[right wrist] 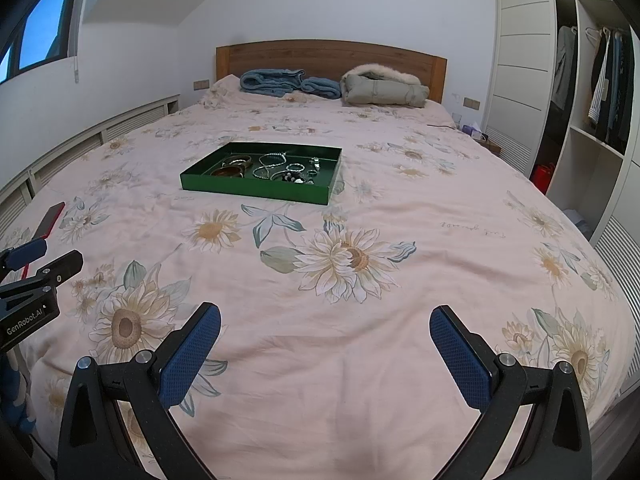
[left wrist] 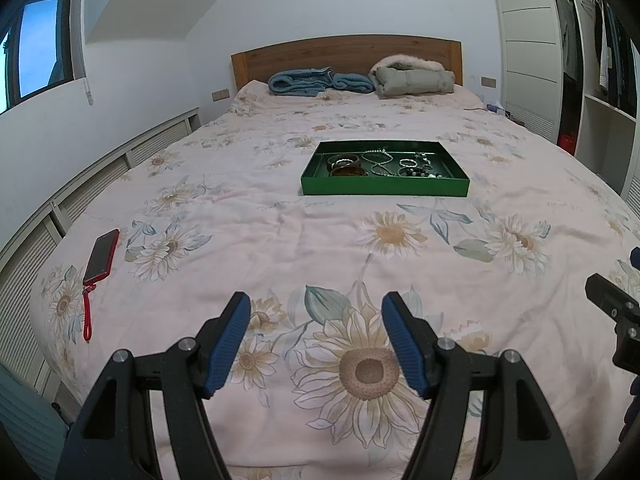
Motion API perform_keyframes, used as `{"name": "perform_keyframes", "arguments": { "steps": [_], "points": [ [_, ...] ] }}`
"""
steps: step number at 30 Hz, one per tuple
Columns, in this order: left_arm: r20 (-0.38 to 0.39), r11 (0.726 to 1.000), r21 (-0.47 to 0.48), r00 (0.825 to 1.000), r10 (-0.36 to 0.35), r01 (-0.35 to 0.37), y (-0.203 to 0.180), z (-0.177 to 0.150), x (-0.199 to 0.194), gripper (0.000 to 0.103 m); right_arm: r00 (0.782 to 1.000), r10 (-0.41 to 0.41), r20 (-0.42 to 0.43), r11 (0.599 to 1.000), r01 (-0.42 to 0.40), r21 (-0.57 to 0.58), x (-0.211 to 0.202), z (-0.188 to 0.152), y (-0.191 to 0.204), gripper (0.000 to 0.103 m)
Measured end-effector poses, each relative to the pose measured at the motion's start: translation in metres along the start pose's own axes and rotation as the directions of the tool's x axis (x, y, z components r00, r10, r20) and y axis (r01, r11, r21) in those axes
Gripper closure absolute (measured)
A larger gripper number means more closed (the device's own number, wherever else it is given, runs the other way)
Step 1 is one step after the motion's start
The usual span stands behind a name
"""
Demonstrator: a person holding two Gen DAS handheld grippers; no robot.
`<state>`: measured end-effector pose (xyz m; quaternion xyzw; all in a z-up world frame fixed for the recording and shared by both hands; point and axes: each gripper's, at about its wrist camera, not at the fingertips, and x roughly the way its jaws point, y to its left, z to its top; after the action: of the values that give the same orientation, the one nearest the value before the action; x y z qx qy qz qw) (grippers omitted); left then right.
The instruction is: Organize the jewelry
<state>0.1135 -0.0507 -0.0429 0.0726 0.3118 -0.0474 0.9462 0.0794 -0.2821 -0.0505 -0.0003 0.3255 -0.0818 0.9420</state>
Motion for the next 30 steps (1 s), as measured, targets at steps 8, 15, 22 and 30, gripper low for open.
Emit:
{"name": "perform_keyframes", "arguments": {
  "steps": [8, 15, 22, 30],
  "points": [
    [-0.004, 1.0, 0.002, 1.0, -0.003, 0.003, -0.0007, -0.0003, 0.0003, 0.036, 1.0, 0.001, 0.0, 1.0, -0.001, 0.0, -0.0001, 0.0006, 0.0, 0.0],
    [-0.009, 1.0, 0.012, 1.0, -0.006, 0.006, -0.0036, -0.0053, 0.0013, 0.036, 1.0, 0.0, 0.0, 1.0, 0.0, 0.0, -0.0001, 0.0008, 0.0, 0.0],
    [-0.009, 1.0, 0.014, 1.0, -0.005, 0.005, -0.0042, -0.0057, 0.0014, 0.036, 1.0, -0.001, 0.0, 1.0, 0.001, 0.0, -0.0001, 0.0005, -0.0004, 0.0],
    [-0.017, 1.0, 0.015, 1.0, -0.005, 0.006, -0.0031, -0.0061, 0.0018, 0.036, 1.0, 0.001, 0.0, 1.0, -0.001, -0.001, -0.0001, 0.001, -0.0009, 0.0]
  ]
}}
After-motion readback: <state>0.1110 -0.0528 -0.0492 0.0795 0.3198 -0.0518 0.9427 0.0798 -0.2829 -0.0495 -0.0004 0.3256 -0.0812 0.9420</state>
